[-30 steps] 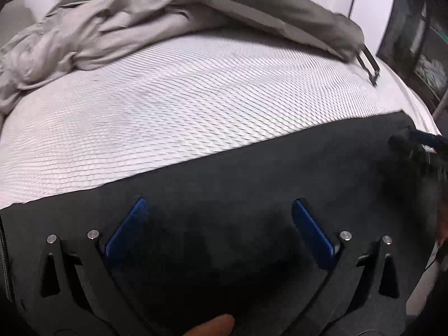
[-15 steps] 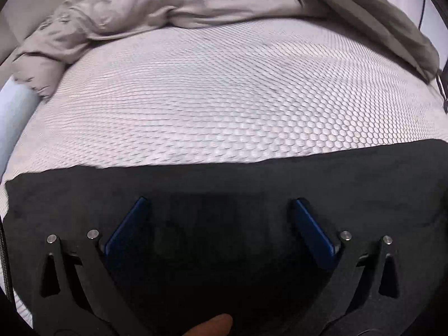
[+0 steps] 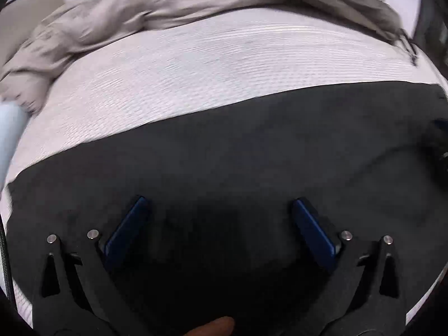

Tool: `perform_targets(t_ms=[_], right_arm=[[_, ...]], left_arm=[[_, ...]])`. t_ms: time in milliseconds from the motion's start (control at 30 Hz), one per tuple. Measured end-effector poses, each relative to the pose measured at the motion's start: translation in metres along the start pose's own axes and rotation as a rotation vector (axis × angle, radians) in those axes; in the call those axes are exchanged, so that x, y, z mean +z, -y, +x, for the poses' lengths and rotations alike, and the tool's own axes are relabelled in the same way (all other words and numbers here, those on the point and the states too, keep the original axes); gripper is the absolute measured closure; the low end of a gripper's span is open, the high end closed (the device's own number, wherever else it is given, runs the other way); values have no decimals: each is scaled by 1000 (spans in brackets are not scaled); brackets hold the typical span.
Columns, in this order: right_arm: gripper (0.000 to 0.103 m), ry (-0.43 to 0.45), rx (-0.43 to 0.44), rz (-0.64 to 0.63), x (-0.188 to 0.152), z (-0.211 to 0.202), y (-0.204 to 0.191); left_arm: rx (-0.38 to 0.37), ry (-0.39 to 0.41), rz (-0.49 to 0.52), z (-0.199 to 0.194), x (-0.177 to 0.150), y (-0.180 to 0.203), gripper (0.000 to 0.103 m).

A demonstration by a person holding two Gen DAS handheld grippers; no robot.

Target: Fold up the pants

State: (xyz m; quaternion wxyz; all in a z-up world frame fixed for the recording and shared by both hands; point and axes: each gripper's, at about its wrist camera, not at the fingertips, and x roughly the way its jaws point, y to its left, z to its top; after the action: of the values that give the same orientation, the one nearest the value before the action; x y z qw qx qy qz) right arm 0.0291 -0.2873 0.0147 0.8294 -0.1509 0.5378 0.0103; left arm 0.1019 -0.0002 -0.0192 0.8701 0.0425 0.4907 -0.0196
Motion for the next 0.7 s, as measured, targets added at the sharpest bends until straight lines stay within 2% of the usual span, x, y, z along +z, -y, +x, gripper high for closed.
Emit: perform_targets(t_ms=[33, 100, 133, 200, 233, 267, 333, 367, 433, 467, 500, 533, 567, 667, 700], right_arm=[[4, -3, -24, 5, -3, 0, 5], [4, 1, -35, 25, -9, -3, 13], [4, 2, -34, 33, -11, -6, 14], [5, 16, -18, 18, -11, -19, 6], [5, 47, 17, -8, -10, -30, -6], [5, 78, 61, -38, -9, -39, -18], [5, 110, 135, -101, -5, -53, -49], [5, 111, 165, -127, -4, -56, -64], [5, 82, 219, -183, -2, -48, -89], [5, 56, 213, -216, -5, -43, -100], [5, 21, 167, -262, -10, -33, -108], [5, 17, 154, -275, -12, -30, -108], [5, 17, 168, -270, -14, -31, -103], [4, -8, 119, -253, -19, -32, -84], [4, -12, 97, -246, -21, -32, -76]], left_arm=[[-17, 3, -29, -5, -8, -15, 0], [55, 9, -46, -16, -22, -31, 0], [60, 18, -56, -19, -25, -39, 1], [-2, 50, -101, -32, -28, -54, 3], [-28, 69, -112, -41, -31, -52, 3], [-74, 105, -103, -54, -36, -47, 3], [-128, 107, -50, -62, -43, -26, 4], [-152, 60, 22, -57, -48, -7, 14], [-112, 15, 93, -41, -50, 3, 16], [-133, 27, 93, -41, -50, -1, 17], [-153, 28, 87, -44, -50, -6, 24], [-158, 28, 83, -47, -50, -13, 39], [-140, 29, 73, -48, -52, -30, 47], [-76, 39, 37, -54, -57, -74, 58], [-76, 46, 15, -55, -57, -90, 64]])
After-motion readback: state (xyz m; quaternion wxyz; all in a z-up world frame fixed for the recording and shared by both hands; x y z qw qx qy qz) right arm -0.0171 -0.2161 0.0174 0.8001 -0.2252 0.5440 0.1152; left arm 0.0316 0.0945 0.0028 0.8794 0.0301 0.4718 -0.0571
